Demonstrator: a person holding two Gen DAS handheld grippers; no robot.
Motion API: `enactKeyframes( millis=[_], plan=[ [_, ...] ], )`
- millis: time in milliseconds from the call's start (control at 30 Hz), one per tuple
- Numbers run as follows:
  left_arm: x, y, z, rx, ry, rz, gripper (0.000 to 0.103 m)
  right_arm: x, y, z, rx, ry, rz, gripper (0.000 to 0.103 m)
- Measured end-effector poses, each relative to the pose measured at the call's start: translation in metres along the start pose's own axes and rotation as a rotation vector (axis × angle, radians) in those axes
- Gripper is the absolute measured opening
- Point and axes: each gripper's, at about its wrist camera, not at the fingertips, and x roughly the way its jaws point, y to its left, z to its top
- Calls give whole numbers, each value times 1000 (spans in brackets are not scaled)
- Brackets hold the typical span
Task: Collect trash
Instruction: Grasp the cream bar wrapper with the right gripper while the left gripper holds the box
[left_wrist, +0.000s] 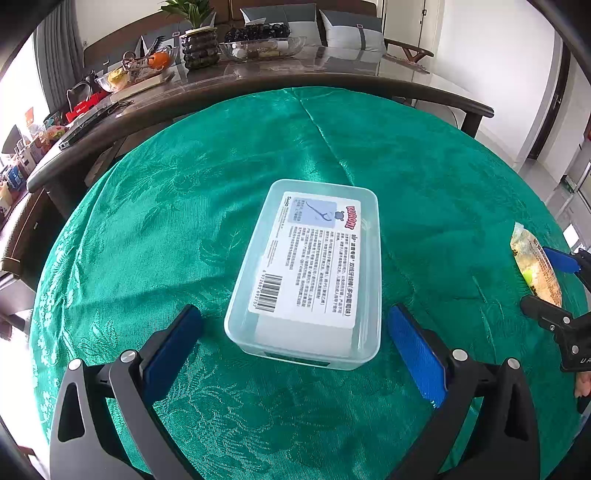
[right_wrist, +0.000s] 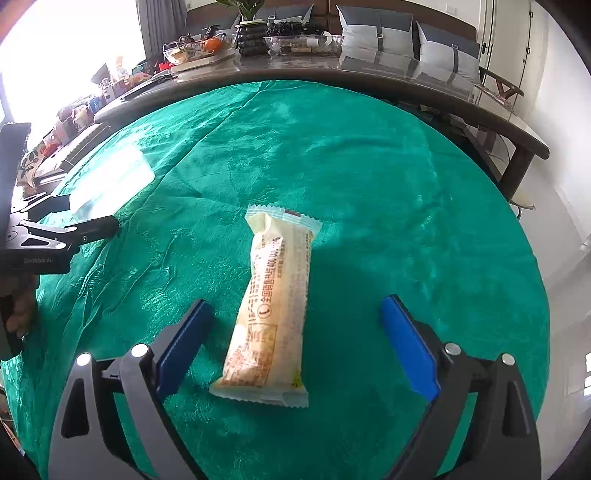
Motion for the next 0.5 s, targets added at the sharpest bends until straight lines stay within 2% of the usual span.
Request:
enactKeyframes(
  millis=[400, 500],
  plan=[
    [0, 0, 0, -1, -1, -2, 99, -1, -1, 1, 1, 1, 23, 91],
    [-2, 2, -1, 48, 16, -56, 98, -8, -9, 6, -7, 100, 79, 89]
  ],
)
